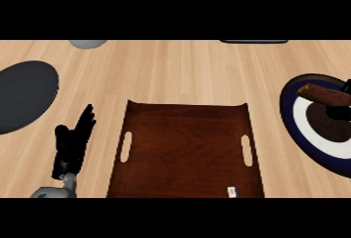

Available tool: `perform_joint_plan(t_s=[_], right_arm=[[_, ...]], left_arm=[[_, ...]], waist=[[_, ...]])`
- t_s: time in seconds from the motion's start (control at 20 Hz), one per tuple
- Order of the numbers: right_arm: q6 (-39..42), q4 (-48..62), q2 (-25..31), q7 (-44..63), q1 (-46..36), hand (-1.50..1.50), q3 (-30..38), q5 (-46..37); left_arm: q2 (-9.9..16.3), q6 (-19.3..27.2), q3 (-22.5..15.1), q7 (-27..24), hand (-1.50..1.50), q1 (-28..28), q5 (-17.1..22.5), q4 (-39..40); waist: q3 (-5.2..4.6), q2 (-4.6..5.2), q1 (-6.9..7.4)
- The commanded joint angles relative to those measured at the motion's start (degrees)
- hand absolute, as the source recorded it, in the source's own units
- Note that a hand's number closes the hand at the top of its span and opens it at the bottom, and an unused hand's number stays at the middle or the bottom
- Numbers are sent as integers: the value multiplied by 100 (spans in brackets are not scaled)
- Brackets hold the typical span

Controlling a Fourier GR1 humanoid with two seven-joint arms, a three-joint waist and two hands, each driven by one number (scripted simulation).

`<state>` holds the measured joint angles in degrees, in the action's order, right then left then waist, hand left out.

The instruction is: Pick the sweet potato from the tray and place it in the plate

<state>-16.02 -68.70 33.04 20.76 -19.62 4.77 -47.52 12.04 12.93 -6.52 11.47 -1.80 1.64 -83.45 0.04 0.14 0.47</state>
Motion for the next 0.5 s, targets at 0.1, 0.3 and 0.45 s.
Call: perform_joint_plan(t_s=[0.1, 0.3, 0.45], right_arm=[[1094, 1063, 148, -463, -237, 150, 137, 581], [1328, 1437, 227, -921, -229, -150, 270, 686], [1544, 1447, 401, -1759, -282, -150, 460, 1012]], left_arm=[[58, -112, 144, 43, 0, -127, 53, 44], [-92, 115, -137, 323, 0, 266, -259, -616], [-64, -125, 156, 150, 0, 23, -39, -160]], waist=[[-2, 6, 24], [-1, -16, 9], [-3, -16, -32]])
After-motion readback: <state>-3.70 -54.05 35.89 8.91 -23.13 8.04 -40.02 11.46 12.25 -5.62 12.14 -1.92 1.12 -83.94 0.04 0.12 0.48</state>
